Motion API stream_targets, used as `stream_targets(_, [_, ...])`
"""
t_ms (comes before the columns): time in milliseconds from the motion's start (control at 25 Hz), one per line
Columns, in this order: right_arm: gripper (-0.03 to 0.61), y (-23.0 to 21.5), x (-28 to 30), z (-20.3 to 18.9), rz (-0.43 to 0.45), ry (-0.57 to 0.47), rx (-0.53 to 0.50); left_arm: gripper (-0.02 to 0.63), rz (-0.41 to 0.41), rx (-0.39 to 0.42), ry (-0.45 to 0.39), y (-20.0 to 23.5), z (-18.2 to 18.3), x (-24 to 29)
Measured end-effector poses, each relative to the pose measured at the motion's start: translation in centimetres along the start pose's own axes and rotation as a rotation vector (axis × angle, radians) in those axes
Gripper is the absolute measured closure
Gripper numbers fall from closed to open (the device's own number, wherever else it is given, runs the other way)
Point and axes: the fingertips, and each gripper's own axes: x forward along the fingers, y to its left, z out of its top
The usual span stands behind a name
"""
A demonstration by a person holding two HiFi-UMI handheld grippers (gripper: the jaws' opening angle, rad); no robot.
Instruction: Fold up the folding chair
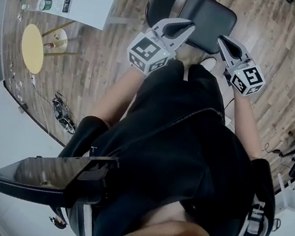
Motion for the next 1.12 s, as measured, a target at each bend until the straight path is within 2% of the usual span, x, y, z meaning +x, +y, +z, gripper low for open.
stream_targets(120, [0.565,-3.5,1.8,-3.8,-0.046,0.044,0.067,0.607,0.080,-0.010,0.133,5.1,-3.2,0.1])
stream_targets(200, [0.563,-6.9,2.9,-8.2,-0.101,0.103,0.111,0.606,0.141,-0.046,0.215,9.5,-5.6,0.1])
stream_targets(280, [0.561,-10.5,3.7,-13.8,-0.159,0.171,0.225,0.606,0.193,-0.101,0.284,13.9,-7.9,-0.1])
stream_targets(320, [0.558,-12.1,3.9,-17.0,-0.186,0.199,0.329,0.604,0.216,-0.134,0.326,16.1,-9.2,-0.4])
stream_targets(360, [0.528,-13.6,4.1,-20.4,-0.209,0.214,0.469,0.595,0.236,-0.167,0.368,18.2,-10.5,-0.8])
stream_targets(440, [0.403,-16.5,4.2,-26.7,-0.247,0.192,0.794,0.491,0.284,-0.225,0.437,22.6,-12.6,-1.3])
stream_targets(480, [0.372,-17.9,4.1,-29.4,-0.268,0.164,0.930,0.447,0.314,-0.247,0.460,24.7,-13.5,-1.3])
stream_targets(520, [0.357,-19.2,3.8,-31.9,-0.294,0.141,1.026,0.425,0.343,-0.263,0.478,26.7,-14.4,-1.3])
stream_targets(560, [0.350,-20.4,3.3,-34.2,-0.326,0.137,1.077,0.409,0.367,-0.276,0.492,28.4,-15.3,-1.2])
stream_targets(640, [0.337,-22.6,2.5,-38.7,-0.388,0.191,1.085,0.399,0.378,-0.297,0.527,30.8,-17.5,-0.6])
stream_targets(720, [0.322,-24.6,2.2,-42.2,-0.435,0.252,1.058,0.389,0.352,-0.305,0.583,32.0,-20.0,0.1])
stream_targets(800, [0.308,-26.9,1.7,-44.7,-0.488,0.267,1.044,0.382,0.330,-0.298,0.641,32.6,-22.4,0.8])
stream_targets(960, [0.291,-31.3,0.0,-48.9,-0.595,0.239,1.037,0.382,0.290,-0.297,0.711,32.7,-26.0,2.1])
stream_targets(1120, [0.290,-33.9,0.7,-51.6,-0.587,0.137,1.079,0.382,0.216,-0.295,0.812,32.5,-28.4,3.0])
